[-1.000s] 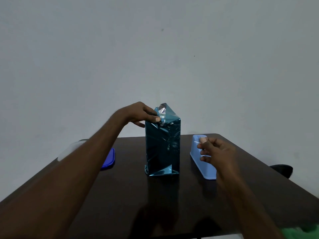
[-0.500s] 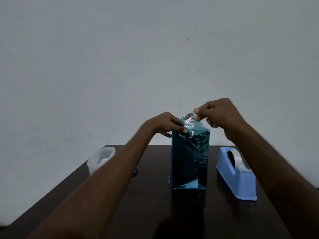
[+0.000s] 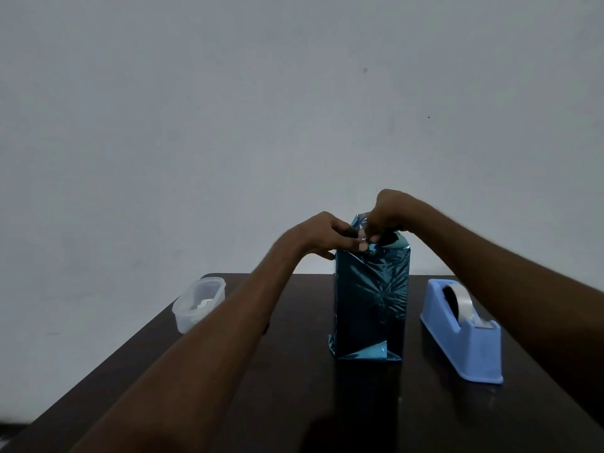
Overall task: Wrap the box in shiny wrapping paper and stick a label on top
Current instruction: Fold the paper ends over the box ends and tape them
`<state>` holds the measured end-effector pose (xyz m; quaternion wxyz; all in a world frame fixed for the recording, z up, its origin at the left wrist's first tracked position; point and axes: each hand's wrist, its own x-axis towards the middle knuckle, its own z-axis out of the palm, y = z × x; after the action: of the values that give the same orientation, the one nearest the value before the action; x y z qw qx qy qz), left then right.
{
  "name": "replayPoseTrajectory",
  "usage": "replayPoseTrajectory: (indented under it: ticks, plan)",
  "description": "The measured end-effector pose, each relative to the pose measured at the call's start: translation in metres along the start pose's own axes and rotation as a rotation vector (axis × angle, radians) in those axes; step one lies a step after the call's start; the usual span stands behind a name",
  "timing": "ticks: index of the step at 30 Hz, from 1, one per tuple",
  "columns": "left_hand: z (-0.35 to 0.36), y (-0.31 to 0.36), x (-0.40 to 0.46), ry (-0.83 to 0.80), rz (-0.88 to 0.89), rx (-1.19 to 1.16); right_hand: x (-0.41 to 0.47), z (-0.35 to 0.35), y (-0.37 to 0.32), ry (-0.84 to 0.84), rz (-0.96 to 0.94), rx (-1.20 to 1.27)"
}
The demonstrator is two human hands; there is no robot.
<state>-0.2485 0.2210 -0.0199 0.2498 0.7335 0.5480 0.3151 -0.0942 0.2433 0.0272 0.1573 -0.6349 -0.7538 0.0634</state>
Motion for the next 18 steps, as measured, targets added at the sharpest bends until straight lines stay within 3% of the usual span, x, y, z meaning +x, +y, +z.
replayPoseTrajectory:
  ticks: [12, 16, 18]
  plan:
    - [0.001, 0.002, 0.0, 0.004, 0.012, 0.019, -0.003, 0.009, 0.02, 0.291, -0.129, -0.142]
    - [0.001, 0.002, -0.001, 0.013, 0.013, 0.016, -0.012, 0.007, 0.03, 0.609, -0.188, 0.173]
    - [0.001, 0.002, -0.001, 0.014, 0.012, 0.015, -0.009, 0.008, 0.036, 0.605, -0.096, 0.281]
